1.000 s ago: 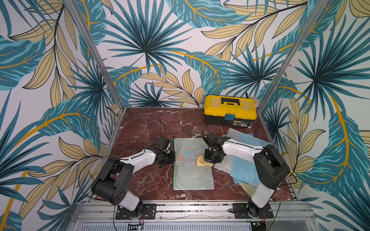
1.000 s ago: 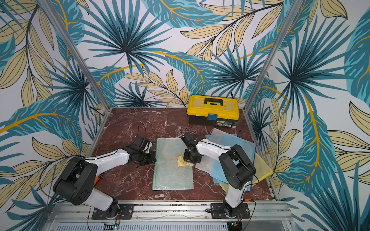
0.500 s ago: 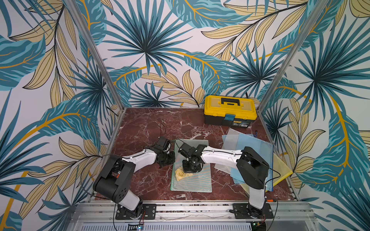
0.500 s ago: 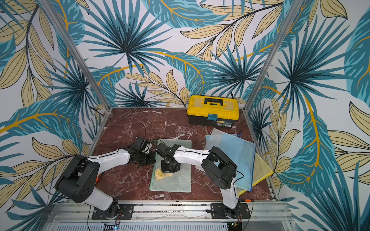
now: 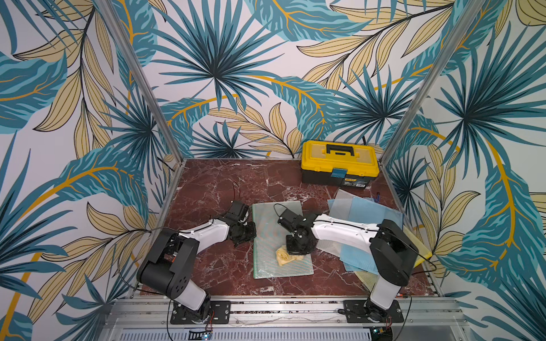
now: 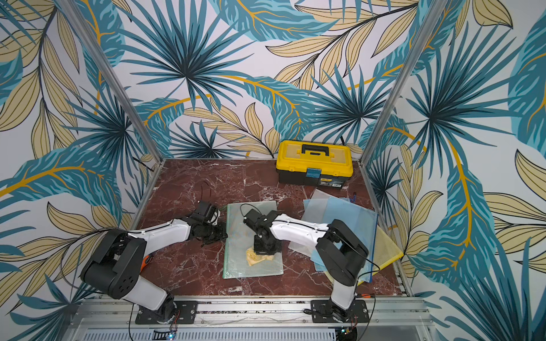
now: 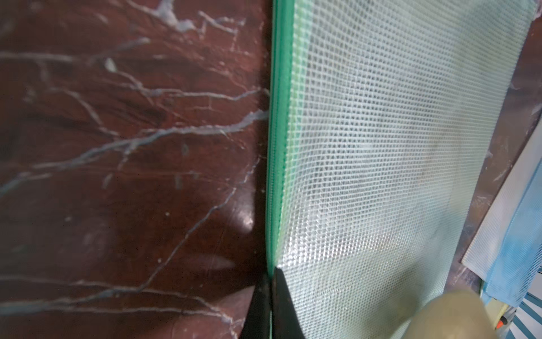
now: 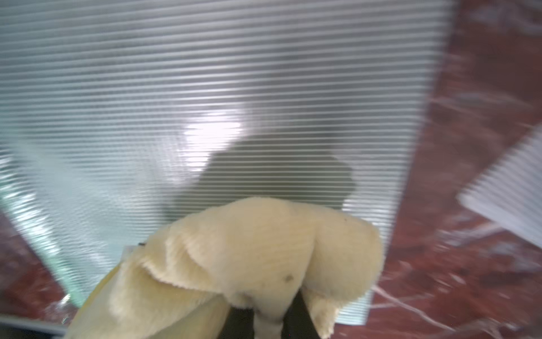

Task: Wipe the document bag
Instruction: Wipe the dirt from the document bag.

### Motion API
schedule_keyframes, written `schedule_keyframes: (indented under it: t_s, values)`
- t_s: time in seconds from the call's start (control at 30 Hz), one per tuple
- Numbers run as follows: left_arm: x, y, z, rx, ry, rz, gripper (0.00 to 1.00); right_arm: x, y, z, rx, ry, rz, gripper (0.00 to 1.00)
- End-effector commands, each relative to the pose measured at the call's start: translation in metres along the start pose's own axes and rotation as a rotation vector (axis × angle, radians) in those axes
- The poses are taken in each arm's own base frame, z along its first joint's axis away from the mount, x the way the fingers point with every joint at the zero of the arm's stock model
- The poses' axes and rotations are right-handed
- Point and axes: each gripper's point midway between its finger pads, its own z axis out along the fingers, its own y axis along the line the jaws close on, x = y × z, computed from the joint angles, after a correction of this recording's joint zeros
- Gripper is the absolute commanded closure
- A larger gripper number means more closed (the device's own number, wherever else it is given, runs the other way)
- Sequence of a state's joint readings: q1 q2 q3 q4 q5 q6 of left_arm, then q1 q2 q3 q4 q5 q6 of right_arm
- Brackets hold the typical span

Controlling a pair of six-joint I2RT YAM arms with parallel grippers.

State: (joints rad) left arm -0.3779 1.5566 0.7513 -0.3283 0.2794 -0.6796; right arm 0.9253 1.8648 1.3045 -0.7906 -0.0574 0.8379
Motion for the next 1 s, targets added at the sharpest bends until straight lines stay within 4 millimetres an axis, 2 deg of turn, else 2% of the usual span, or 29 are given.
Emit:
schedule_keyframes:
  t_s: [0.0, 0.07, 0.17, 0.23, 0.4, 0.43, 0.47, 0.5, 0.57, 0.7, 0.77, 0.8, 0.87, 0.97]
  values:
    - [-0.012, -0.005, -0.001, 0.008, -0.034, -0.015, 1.0, 0.016, 0.042, 0.019, -0.052, 0.072, -0.043, 1.0]
    - [-0.012, -0.006, -0.001, 0.01, -0.031, -0.015, 1.0, 0.018, 0.051, 0.027, -0.078, 0.092, -0.033, 1.0]
    - [-0.01, -0.004, 0.0, 0.009, -0.024, -0.007, 1.0, 0.021, 0.028, 0.031, -0.045, 0.09, -0.001, 1.0]
    - [-0.009, -0.001, 0.0, 0.003, -0.021, -0.007, 1.0, 0.026, -0.006, 0.029, -0.009, 0.09, 0.046, 1.0]
    - [-0.009, 0.01, 0.0, -0.006, -0.022, -0.019, 1.0, 0.05, -0.122, 0.013, 0.112, 0.08, 0.219, 1.0]
    - [-0.01, 0.011, -0.001, -0.006, -0.025, -0.021, 1.0, 0.053, -0.134, 0.01, 0.128, 0.068, 0.24, 1.0]
    - [-0.011, 0.01, -0.002, -0.004, -0.027, -0.022, 1.0, 0.053, -0.137, 0.005, 0.123, 0.051, 0.244, 1.0]
    - [-0.012, 0.009, -0.003, 0.0, -0.03, -0.021, 1.0, 0.051, -0.129, 0.002, 0.095, 0.049, 0.247, 1.0]
    - [-0.014, 0.006, -0.003, 0.007, -0.032, -0.018, 1.0, 0.042, -0.102, -0.002, 0.055, 0.034, 0.214, 1.0]
    - [-0.016, 0.001, -0.002, 0.023, -0.022, -0.016, 1.0, 0.033, -0.009, 0.001, 0.017, 0.045, 0.028, 1.0]
    - [-0.015, 0.001, -0.001, 0.025, -0.015, -0.019, 1.0, 0.034, 0.03, 0.01, -0.031, 0.064, -0.023, 1.0]
    - [-0.014, 0.001, -0.001, 0.027, -0.012, -0.019, 1.0, 0.035, 0.044, 0.015, -0.052, 0.078, -0.035, 1.0]
    - [-0.013, 0.002, -0.002, 0.028, -0.014, -0.019, 1.0, 0.037, 0.047, 0.023, -0.055, 0.092, -0.025, 1.0]
    - [-0.011, 0.003, -0.004, 0.026, -0.018, -0.013, 1.0, 0.041, 0.017, 0.027, -0.017, 0.093, 0.017, 1.0]
